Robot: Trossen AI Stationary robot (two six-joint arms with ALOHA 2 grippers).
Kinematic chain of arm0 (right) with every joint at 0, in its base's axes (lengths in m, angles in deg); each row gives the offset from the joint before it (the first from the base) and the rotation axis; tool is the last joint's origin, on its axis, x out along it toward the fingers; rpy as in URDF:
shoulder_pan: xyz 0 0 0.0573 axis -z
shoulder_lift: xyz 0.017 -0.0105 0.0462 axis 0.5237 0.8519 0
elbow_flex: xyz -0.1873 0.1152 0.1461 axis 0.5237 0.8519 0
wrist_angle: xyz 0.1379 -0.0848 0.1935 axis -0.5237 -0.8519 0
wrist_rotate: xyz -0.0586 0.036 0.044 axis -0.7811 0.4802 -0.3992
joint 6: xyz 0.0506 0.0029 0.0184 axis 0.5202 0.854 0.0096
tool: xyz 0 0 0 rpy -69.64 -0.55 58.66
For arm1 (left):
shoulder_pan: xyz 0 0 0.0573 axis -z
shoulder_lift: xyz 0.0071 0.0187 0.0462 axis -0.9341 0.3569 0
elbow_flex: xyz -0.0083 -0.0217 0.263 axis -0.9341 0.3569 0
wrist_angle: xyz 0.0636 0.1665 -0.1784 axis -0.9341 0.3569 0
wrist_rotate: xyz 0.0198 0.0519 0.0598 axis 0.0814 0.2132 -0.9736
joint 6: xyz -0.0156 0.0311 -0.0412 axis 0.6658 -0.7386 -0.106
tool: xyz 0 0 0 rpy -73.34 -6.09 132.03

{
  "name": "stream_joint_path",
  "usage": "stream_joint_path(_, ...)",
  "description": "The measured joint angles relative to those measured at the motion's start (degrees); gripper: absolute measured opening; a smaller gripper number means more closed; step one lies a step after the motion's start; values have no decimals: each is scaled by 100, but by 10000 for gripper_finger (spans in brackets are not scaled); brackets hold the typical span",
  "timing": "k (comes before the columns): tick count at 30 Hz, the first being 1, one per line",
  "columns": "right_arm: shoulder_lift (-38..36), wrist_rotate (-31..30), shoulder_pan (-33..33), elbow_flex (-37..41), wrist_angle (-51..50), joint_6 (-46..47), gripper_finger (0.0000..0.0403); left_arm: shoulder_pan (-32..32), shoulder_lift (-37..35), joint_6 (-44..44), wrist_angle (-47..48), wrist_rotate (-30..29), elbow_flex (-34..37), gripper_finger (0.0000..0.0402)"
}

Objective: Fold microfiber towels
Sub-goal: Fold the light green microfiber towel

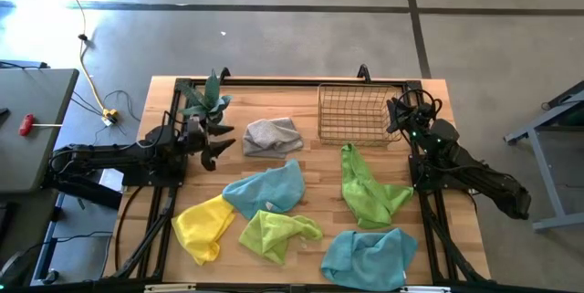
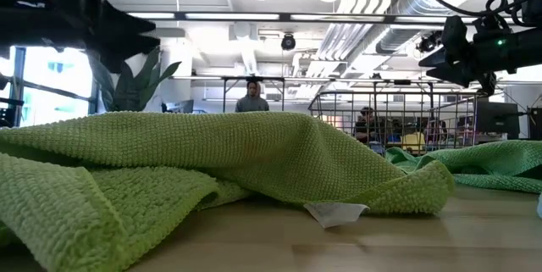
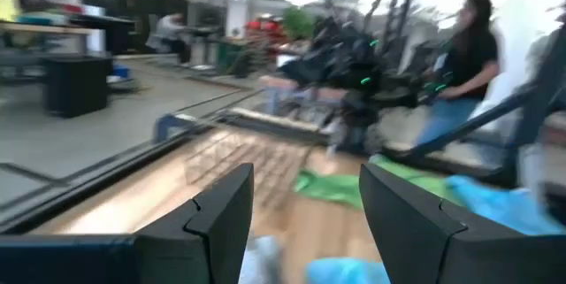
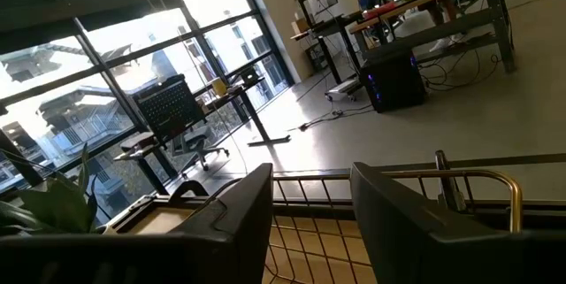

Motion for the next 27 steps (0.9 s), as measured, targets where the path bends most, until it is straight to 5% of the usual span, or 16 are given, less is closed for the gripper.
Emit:
stream_joint_path(15,-2,2,0,-2,0,-2,146,0,188,-582,-564,411,-524,197)
stream_joint_path(27,0,0,0,0,0,0,146,468,2212,-500,722,360,-2293,197)
